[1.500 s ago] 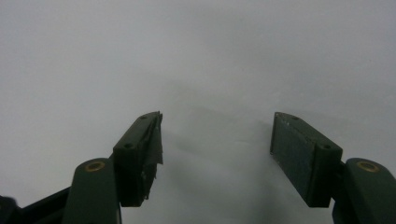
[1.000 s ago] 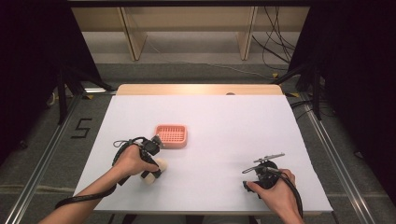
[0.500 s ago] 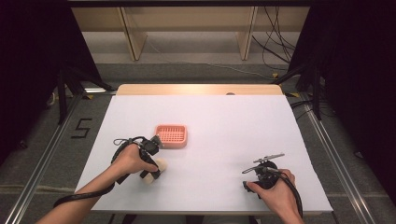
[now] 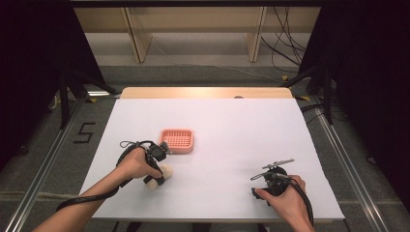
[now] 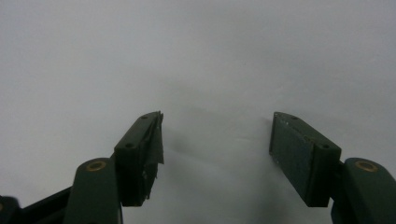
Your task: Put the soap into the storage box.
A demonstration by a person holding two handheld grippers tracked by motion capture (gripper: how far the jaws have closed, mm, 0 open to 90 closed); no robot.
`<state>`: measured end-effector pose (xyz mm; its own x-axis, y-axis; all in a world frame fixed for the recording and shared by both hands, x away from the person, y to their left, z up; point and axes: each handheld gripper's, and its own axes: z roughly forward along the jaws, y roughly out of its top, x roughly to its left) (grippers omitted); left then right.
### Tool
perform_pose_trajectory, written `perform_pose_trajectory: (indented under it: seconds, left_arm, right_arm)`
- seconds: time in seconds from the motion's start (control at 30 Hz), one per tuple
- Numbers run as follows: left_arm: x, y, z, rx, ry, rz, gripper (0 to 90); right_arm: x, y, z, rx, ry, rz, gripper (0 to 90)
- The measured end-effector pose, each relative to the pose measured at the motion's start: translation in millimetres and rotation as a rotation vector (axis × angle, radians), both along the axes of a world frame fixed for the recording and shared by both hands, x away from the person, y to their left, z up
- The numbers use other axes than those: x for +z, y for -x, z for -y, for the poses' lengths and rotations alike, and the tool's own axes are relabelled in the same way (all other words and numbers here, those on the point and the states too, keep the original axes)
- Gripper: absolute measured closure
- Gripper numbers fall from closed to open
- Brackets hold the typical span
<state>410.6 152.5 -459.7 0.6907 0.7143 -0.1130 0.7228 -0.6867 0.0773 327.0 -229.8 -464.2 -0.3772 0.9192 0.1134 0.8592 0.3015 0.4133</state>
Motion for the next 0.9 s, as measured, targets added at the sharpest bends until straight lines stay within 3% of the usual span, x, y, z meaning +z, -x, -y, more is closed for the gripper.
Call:
perform_pose_trajectory:
  seconds: [0.2, 0.23, 0.3, 0.5, 0.73, 0.8, 0.9]
  left_arm:
    - [0.0, -0.3, -1.8, -0.013, 0.005, 0.005, 47.5]
    - [0.3, -0.9, -2.4, -0.043, 0.003, 0.018, 47.5]
    - [1.8, -0.4, -2.6, -0.074, -0.01, 0.016, 47.6]
    - [3.1, 0.1, -5.5, -0.158, -0.005, 0.073, 47.9]
    - [6.4, 1.1, -6.0, -0.175, -0.004, 0.091, 48.1]
    - [5.1, 1.9, -6.1, -0.171, -0.003, 0.093, 48.3]
    - [1.9, 1.4, -6.1, -0.167, -0.022, 0.061, 48.3]
  right_arm:
    - [-0.5, -0.1, 0.4, -0.003, -0.002, 0.005, 36.1]
    - [0.6, 0.6, -1.5, -0.026, -0.005, -0.01, 36.1]
    - [0.5, 0.5, -1.4, -0.024, -0.004, -0.008, 36.1]
    - [0.4, 0.5, -1.4, -0.024, -0.003, -0.007, 36.4]
    - [0.4, 0.5, -1.6, -0.03, -0.007, -0.009, 36.5]
    - [-0.5, 0.4, 1.0, 0.0, -0.003, 0.007, 36.6]
    - [-0.6, 0.3, 0.8, -0.002, -0.003, 0.008, 36.6]
